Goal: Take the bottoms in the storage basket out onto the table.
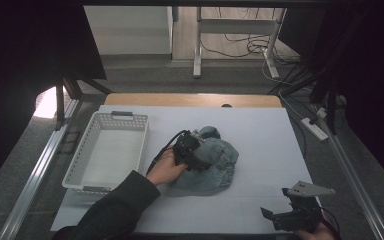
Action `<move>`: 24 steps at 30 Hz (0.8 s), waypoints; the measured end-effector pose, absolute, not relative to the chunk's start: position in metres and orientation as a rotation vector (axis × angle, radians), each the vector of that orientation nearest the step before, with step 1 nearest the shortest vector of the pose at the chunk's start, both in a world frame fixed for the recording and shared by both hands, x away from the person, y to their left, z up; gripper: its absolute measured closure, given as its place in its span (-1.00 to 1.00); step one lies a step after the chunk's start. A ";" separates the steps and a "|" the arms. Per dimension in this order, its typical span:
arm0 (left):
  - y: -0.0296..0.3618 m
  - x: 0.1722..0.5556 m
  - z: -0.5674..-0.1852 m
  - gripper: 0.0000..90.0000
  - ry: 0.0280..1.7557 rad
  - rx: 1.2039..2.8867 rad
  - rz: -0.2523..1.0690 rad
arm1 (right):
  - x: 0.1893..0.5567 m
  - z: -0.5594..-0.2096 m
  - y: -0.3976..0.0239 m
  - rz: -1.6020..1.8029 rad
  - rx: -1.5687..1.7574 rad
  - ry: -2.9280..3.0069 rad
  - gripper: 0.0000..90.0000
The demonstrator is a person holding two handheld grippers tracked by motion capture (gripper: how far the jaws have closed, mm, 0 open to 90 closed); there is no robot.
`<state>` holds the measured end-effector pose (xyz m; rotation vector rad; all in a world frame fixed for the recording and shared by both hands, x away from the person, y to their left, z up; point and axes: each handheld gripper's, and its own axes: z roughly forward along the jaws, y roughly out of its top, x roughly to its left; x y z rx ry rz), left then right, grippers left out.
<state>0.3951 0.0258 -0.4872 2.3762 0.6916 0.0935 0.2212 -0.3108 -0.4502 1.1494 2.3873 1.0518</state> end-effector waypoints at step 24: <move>0.037 0.389 -0.461 -1.00 0.678 2.268 0.085 | 0.221 -0.450 -0.311 1.057 1.148 2.386 -0.97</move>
